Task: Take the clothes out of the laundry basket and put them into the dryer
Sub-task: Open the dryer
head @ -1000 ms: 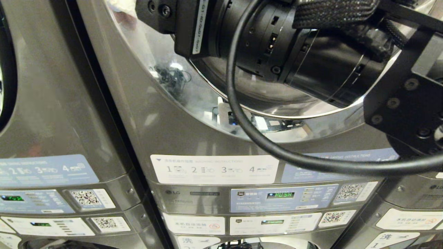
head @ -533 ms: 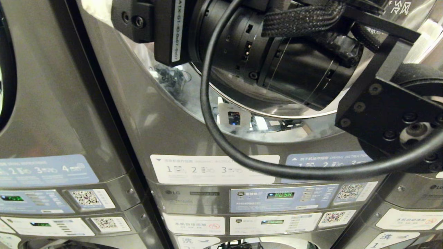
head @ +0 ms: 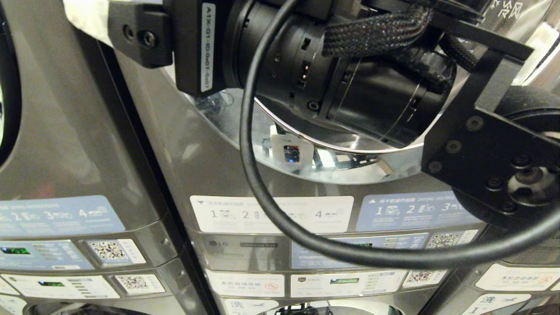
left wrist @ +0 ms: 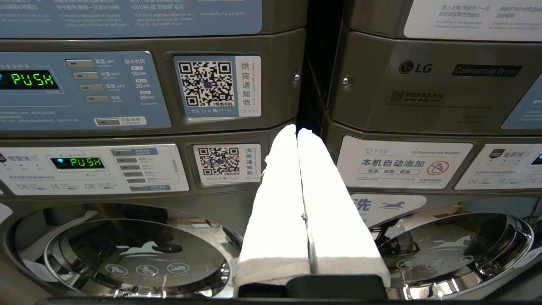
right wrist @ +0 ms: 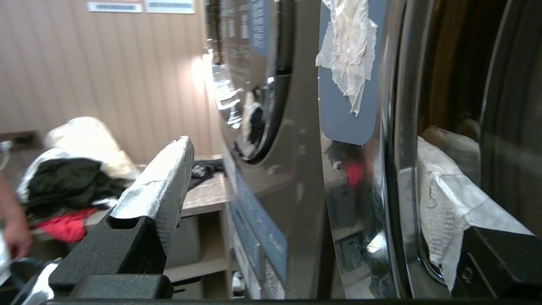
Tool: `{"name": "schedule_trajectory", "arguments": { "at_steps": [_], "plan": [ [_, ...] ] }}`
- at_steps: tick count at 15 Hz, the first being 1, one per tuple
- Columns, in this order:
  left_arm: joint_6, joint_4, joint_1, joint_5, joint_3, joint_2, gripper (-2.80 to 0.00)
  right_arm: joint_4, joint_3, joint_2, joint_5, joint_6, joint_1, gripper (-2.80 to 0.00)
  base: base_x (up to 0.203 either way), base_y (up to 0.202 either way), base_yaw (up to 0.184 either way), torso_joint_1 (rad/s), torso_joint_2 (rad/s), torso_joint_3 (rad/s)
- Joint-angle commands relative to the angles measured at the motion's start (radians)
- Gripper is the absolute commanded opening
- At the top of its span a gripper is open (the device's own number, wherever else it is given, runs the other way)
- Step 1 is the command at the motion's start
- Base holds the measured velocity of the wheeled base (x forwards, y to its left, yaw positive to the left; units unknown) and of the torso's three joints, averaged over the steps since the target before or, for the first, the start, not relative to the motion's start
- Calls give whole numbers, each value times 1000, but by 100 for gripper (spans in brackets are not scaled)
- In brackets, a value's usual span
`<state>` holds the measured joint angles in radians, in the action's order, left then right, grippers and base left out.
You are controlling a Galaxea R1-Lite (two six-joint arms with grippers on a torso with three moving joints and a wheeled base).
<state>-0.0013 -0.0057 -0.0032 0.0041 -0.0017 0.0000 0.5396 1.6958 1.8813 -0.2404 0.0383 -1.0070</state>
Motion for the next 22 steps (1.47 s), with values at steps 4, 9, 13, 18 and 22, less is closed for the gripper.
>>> {"name": "schedule_trajectory", "arguments": {
  "at_steps": [4, 9, 13, 18, 22],
  "plan": [
    [0, 0, 0, 0, 0, 0, -280, 16, -124, -96, -43, 3, -27, 0, 0, 0, 0, 0, 0, 0],
    [0, 0, 0, 0, 0, 0, -280, 81, -288, -215, -66, 3, -55, 0, 0, 0, 0, 0, 0, 0],
    [0, 0, 0, 0, 0, 0, -280, 95, -370, -288, -66, 5, -71, 0, 0, 0, 0, 0, 0, 0],
    [0, 0, 0, 0, 0, 0, -280, 95, -458, -351, -67, 5, -107, 0, 0, 0, 0, 0, 0, 0],
    [0, 0, 0, 0, 0, 0, -280, 97, -472, -355, -59, -3, -107, 0, 0, 0, 0, 0, 0, 0]
  ]
}}
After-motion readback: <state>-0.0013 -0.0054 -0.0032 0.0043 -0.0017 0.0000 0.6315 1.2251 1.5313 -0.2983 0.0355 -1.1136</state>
